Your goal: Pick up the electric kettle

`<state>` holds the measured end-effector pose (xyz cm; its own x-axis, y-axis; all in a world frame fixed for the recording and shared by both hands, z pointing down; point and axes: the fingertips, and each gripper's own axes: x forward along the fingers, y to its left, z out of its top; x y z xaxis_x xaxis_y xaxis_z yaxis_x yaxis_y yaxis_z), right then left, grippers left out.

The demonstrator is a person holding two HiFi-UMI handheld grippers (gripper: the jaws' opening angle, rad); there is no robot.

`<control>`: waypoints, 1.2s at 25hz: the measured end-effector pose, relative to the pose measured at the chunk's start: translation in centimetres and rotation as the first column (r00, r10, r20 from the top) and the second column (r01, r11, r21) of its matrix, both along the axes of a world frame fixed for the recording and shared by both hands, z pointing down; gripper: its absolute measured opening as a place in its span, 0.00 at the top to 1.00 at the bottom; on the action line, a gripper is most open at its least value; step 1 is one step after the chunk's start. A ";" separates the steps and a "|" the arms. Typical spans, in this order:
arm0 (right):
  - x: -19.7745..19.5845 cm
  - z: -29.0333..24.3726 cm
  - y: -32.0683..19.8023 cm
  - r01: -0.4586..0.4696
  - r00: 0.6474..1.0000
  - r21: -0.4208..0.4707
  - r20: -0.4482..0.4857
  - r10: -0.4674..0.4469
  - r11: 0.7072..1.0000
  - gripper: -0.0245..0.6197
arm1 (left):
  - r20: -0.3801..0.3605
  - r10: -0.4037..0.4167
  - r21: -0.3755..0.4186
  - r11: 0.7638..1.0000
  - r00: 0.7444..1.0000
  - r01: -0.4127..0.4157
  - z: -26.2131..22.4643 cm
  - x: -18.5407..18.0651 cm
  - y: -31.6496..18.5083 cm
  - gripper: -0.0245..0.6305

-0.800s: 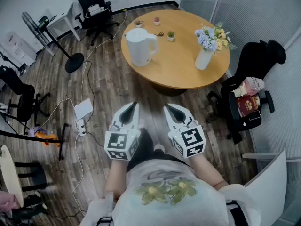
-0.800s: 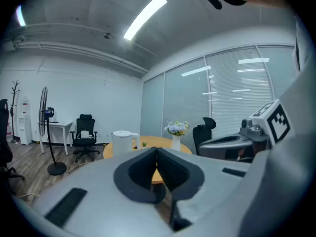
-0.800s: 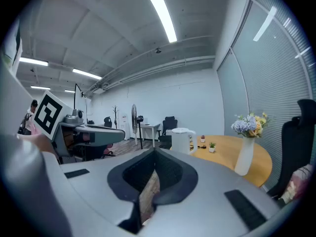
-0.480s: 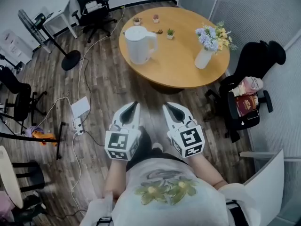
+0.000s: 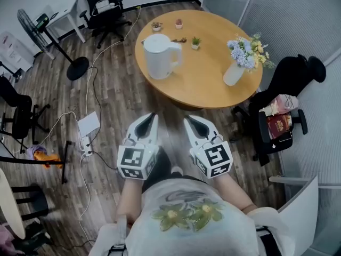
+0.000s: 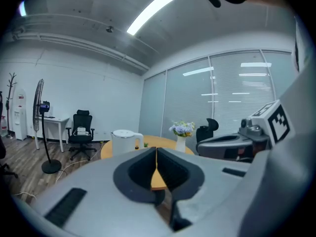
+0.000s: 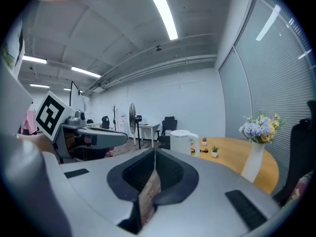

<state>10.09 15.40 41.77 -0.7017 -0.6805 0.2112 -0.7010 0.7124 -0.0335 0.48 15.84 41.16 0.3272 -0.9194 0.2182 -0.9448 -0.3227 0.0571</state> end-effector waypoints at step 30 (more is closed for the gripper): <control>-4.3 1.1 -16.2 -0.157 0.987 -0.085 -0.041 0.154 0.984 0.67 | 0.018 0.078 -0.096 0.993 0.997 -0.075 2.2 -8.6 -17.1 0.55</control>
